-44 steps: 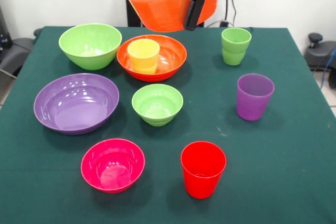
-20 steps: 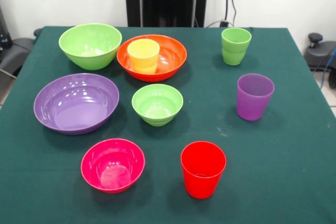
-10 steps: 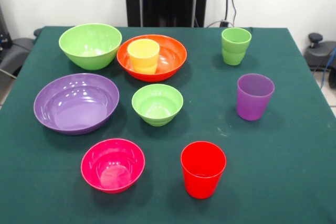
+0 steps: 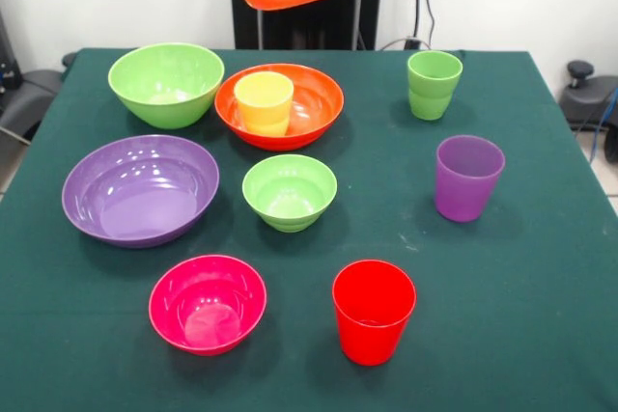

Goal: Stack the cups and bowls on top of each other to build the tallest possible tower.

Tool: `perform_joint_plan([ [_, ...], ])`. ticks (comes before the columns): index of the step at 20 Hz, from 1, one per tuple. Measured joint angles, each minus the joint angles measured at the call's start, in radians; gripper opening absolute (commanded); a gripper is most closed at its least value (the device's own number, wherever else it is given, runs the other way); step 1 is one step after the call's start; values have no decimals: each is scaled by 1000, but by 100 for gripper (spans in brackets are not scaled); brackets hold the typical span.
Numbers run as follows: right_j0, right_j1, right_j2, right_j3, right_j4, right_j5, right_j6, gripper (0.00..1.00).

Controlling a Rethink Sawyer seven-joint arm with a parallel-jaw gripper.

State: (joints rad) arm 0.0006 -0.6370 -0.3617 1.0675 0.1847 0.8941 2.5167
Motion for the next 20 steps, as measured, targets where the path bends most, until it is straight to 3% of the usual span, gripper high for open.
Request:
perform_joint_plan([
  [20,-9,-14,33,62,-45,-33,0,0],
])
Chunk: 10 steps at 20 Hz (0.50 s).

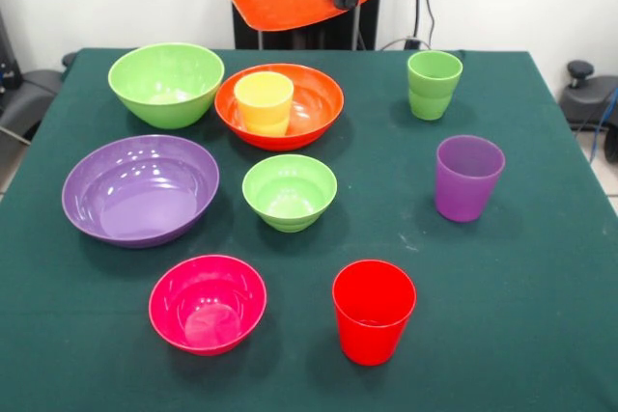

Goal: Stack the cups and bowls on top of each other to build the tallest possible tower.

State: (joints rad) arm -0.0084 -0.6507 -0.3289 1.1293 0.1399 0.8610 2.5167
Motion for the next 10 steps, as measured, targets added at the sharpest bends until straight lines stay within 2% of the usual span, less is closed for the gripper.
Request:
perform_joint_plan([
  [10,-28,-20,29,48,-34,-67,0,0],
])
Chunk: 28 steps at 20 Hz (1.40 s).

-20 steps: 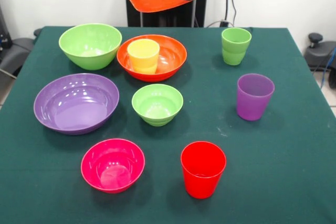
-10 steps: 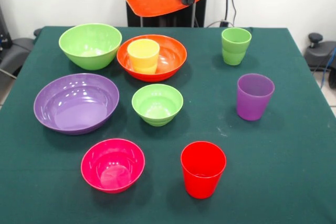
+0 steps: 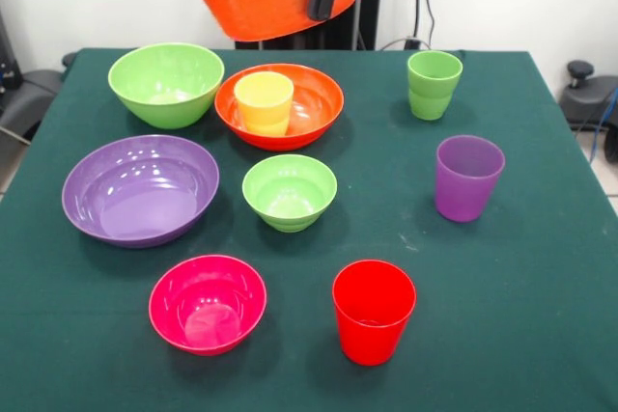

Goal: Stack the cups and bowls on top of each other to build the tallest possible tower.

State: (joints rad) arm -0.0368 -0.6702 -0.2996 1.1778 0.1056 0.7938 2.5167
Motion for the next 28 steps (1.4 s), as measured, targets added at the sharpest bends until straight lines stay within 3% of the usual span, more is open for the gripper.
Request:
perform_joint_plan([
  [28,-20,3,31,27,-44,-43,0,0],
])
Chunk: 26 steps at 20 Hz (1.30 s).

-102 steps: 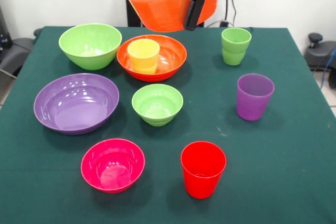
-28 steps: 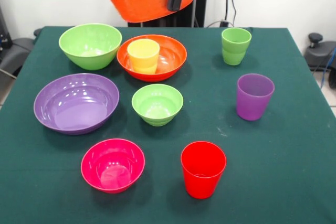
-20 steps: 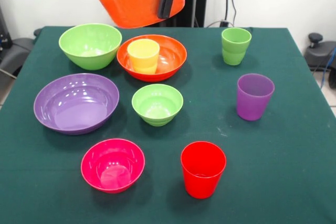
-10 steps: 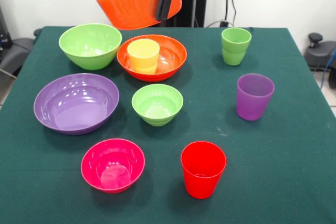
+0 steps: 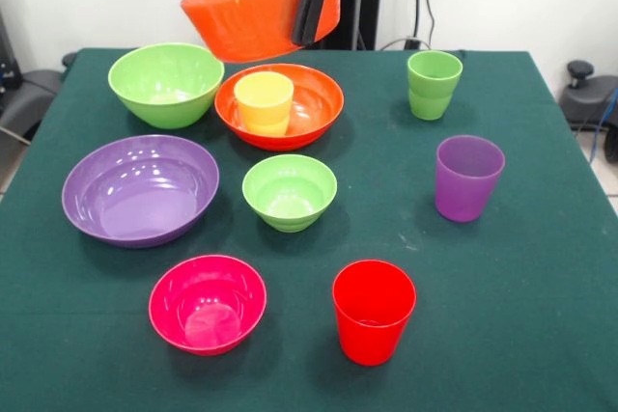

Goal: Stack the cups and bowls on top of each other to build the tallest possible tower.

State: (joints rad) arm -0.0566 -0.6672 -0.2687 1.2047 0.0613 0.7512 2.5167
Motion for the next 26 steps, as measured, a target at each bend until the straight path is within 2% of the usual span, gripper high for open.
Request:
perform_joint_plan([
  [13,0,6,15,0,-18,-96,0,0],
  [26,0,6,24,0,-32,-101,0,0],
])
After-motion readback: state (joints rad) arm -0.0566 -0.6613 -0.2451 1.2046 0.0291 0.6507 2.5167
